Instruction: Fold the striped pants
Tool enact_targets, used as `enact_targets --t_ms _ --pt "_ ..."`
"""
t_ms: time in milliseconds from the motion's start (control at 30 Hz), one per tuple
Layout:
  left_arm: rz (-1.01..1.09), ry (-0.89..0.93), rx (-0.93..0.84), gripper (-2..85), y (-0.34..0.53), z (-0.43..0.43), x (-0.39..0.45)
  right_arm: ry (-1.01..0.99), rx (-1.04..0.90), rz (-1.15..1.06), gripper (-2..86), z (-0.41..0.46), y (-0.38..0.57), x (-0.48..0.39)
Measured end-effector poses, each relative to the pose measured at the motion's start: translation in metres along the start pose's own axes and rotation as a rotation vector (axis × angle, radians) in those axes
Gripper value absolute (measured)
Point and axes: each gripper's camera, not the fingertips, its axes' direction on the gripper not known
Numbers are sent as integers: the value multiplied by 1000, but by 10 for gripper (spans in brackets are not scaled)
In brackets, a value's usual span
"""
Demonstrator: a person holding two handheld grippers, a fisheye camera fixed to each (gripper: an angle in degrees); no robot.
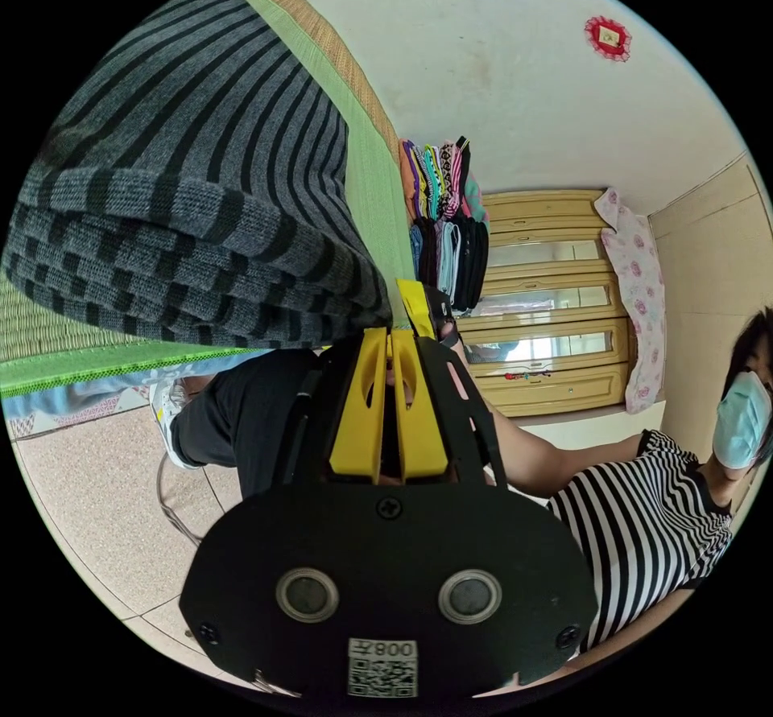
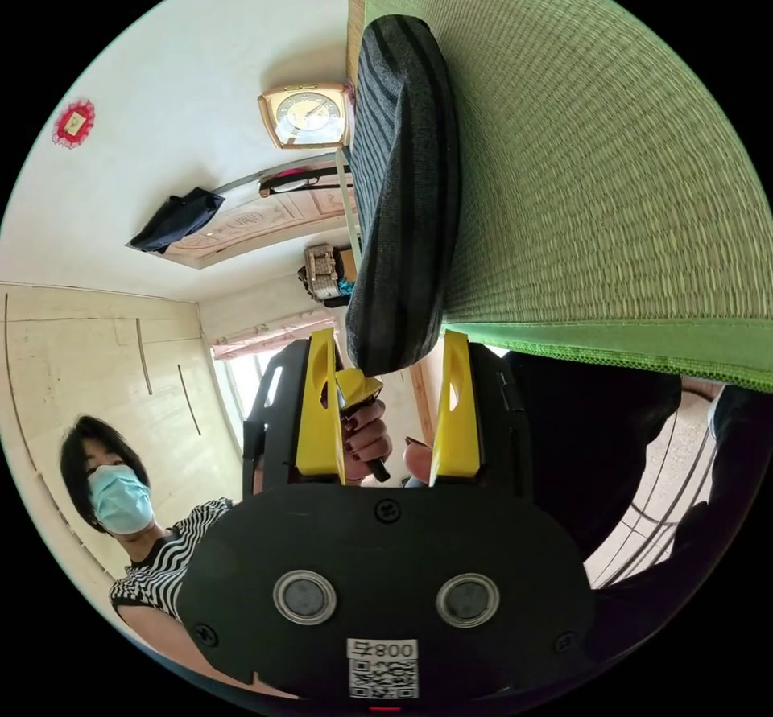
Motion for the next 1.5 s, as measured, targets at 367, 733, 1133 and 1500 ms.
enact_targets --t_ms 367,733,1133,1500 --pt "-39 4 -7 7 12 -20 -15 22 -26 32 107 19 -3 -4" --pt "-193 65 170 29 60 -107 -58 60 -8 -22 80 22 10 -33" --pt "-371 353 653 149 100 -185 -114 10 58 -65 78 11 32 -68" --pt "-420 368 763 184 86 -225 -131 21 57 -110 78 29 38 -104"
